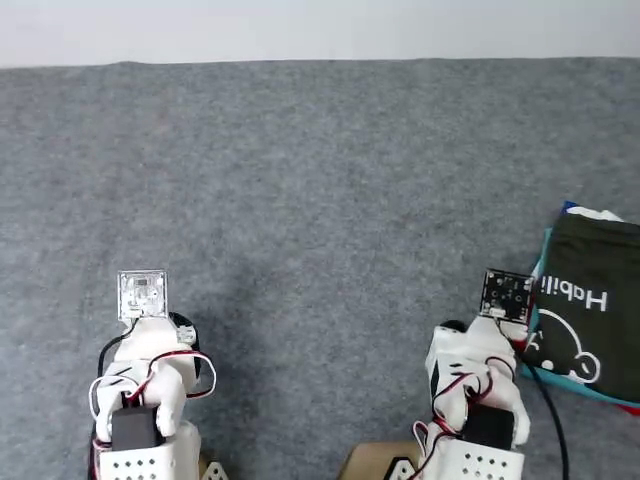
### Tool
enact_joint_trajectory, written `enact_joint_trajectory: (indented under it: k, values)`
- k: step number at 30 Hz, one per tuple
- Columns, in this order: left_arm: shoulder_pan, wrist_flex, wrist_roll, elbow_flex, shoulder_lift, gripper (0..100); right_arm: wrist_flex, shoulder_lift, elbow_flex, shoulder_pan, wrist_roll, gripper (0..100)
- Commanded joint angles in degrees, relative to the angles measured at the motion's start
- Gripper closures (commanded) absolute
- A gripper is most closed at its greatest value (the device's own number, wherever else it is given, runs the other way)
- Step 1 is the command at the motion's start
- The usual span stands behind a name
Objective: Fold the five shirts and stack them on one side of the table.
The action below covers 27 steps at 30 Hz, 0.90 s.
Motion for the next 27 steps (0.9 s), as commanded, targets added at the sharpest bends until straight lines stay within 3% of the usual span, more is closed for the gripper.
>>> enact_joint_trajectory:
  k: [1,9,27]
  values:
    - [0.09,-0.79,0.26,-0.22,0.09,99,3.74,-0.84,0.79,-0.57,-2.20,99.0]
    - [0.09,2.37,0.26,-0.22,-0.09,99,10.51,-1.01,0.79,-0.66,-1.76,99.0]
    - [-0.35,4.57,0.35,-0.13,-0.18,99,10.51,-1.01,0.79,-0.31,-1.85,99.0]
